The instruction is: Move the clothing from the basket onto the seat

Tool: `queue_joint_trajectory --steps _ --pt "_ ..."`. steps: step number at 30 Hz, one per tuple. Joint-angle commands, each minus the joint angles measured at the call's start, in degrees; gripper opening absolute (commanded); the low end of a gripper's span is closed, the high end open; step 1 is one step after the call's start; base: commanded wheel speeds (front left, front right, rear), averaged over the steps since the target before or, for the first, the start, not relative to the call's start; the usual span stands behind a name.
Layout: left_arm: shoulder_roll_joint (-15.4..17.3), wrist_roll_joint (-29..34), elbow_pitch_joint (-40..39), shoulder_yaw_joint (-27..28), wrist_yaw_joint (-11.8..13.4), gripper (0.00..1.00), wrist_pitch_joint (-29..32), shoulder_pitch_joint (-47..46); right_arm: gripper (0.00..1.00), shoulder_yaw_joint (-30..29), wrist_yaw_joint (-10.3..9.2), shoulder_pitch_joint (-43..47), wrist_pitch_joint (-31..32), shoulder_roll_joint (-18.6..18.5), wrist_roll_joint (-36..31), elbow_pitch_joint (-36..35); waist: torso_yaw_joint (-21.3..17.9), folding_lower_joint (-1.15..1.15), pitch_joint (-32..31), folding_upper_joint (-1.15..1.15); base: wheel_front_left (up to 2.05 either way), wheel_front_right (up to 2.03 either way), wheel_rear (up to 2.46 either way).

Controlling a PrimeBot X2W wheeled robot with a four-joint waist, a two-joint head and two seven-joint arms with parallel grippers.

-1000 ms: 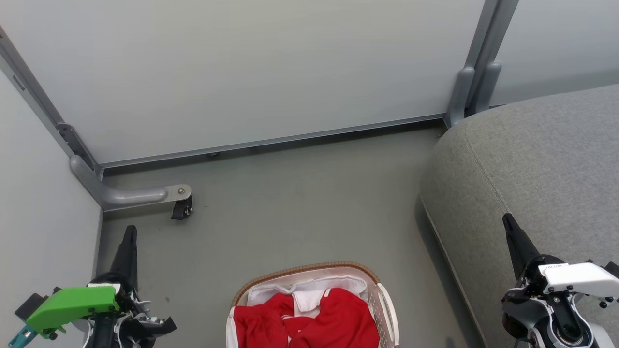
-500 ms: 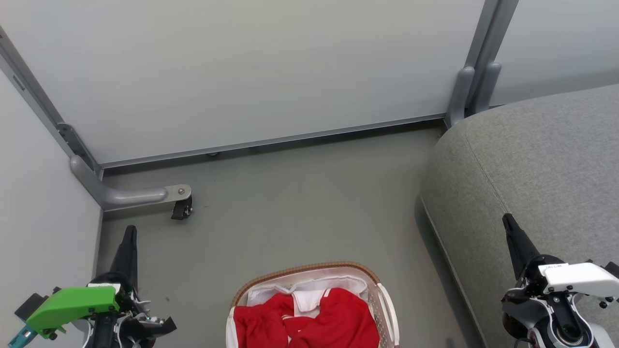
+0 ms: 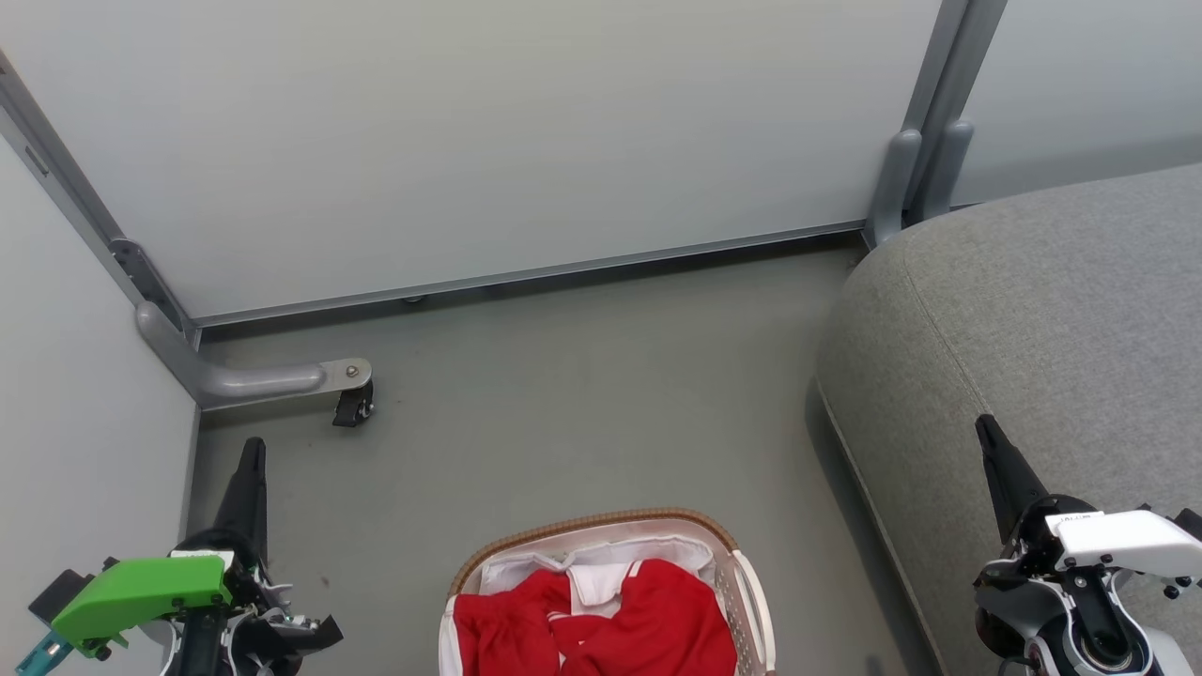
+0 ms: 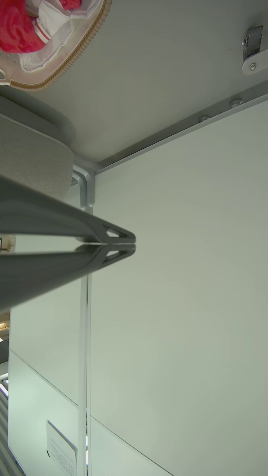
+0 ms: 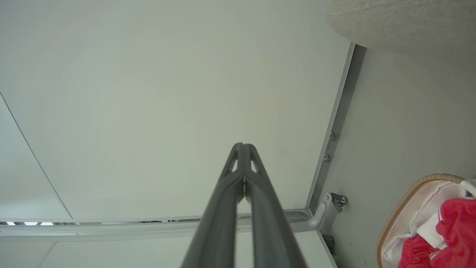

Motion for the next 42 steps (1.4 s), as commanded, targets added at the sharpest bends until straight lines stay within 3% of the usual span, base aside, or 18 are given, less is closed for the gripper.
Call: queue_joint_trajectory --steps 1,6,7,23,34,42 --pt "0.29 -0.19 -0.08 0.09 -0.37 0.0 0.14 -0.61 0.0 -0.06 0.0 0.63 0.12 -0.34 0.19 -0.23 0.0 0.0 0.0 0.0 0.0 0.0 0.0" --pt "0.29 -0.19 -0.08 0.09 -0.37 0.0 0.14 -0.61 0.0 -0.06 0.0 0.63 0.12 -0.34 0.19 -0.23 0.0 0.0 0.0 0.0 0.0 0.0 0.0" --pt "-0.01 0.0 0.05 -0.01 0.0 1.0 -0.01 0.01 1.0 0.02 0.0 0.0 0.0 0.01 -0.01 0.06 0.0 0.0 0.0 0.0 0.0 0.0 0.0" --pt "-0.19 1.69 1.12 -4.52 0.04 1.0 -3.84 1.57 1.0 1.1 -0.01 1.32 -3.8 0.4 -3.6 1.87 0.01 0.0 0.14 0.0 0.0 0.0 0.0" --pt "-0.12 8.29 -1.69 -5.92 -0.01 1.0 -6.57 0.86 1.0 -0.27 -0.01 1.29 -6.54 0.27 -12.72 0.19 0.15 0.0 0.31 0.0 0.0 0.0 0.0" --pt "-0.07 16.11 -3.74 -6.29 -0.03 1.0 -8.36 0.47 1.0 0.33 0.0 1.65 -8.37 0.21 -23.35 -2.57 0.32 0.0 0.39 0.0 0.0 0.0 0.0"
